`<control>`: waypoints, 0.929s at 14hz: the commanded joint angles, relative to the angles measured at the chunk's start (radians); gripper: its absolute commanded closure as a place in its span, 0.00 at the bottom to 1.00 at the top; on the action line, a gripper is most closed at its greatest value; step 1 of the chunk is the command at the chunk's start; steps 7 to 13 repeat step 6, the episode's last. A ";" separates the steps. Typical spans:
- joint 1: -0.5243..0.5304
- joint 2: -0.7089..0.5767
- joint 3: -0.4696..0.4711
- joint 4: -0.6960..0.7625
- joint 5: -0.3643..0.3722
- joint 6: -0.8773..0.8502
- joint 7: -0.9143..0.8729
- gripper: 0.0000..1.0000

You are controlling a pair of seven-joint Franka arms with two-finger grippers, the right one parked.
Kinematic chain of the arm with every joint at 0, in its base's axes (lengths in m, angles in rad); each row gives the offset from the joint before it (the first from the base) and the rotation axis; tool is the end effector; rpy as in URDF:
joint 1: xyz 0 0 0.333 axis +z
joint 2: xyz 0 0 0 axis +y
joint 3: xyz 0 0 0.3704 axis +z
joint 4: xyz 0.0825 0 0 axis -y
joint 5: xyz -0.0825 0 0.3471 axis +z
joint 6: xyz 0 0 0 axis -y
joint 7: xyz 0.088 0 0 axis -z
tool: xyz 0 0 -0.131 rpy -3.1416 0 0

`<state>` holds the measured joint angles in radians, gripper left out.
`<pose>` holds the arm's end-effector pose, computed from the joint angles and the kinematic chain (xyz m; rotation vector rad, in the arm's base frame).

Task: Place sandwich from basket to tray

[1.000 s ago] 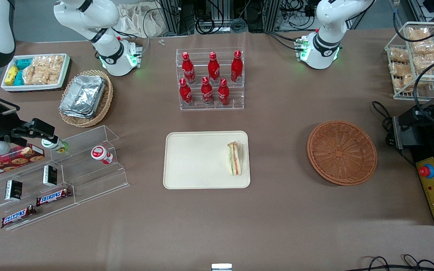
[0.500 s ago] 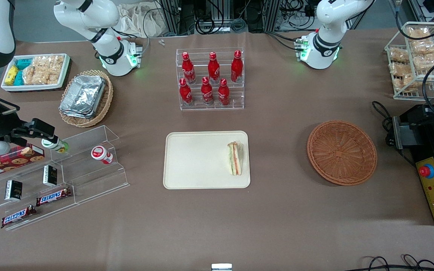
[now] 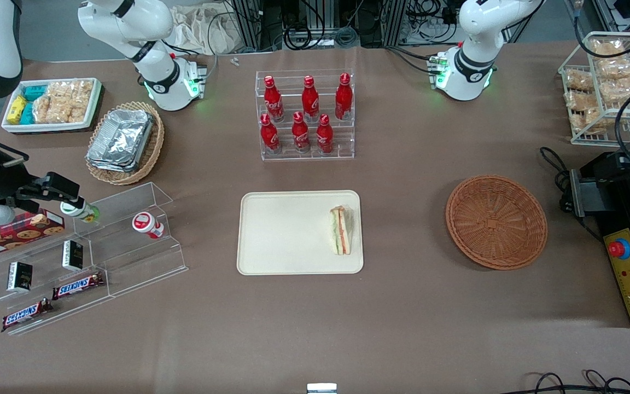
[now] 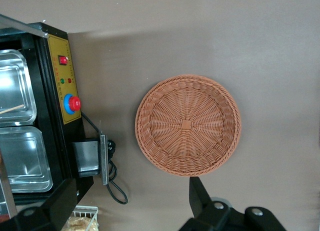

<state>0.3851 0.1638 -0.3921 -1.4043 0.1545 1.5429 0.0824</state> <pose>0.5697 0.0386 0.6419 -3.0474 0.1246 0.0255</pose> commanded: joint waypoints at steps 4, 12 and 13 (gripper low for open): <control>-0.399 -0.030 0.441 -0.004 -0.082 -0.009 0.046 0.00; -0.407 -0.030 0.444 -0.004 -0.081 -0.007 0.043 0.00; -0.407 -0.030 0.444 -0.004 -0.081 -0.007 0.043 0.00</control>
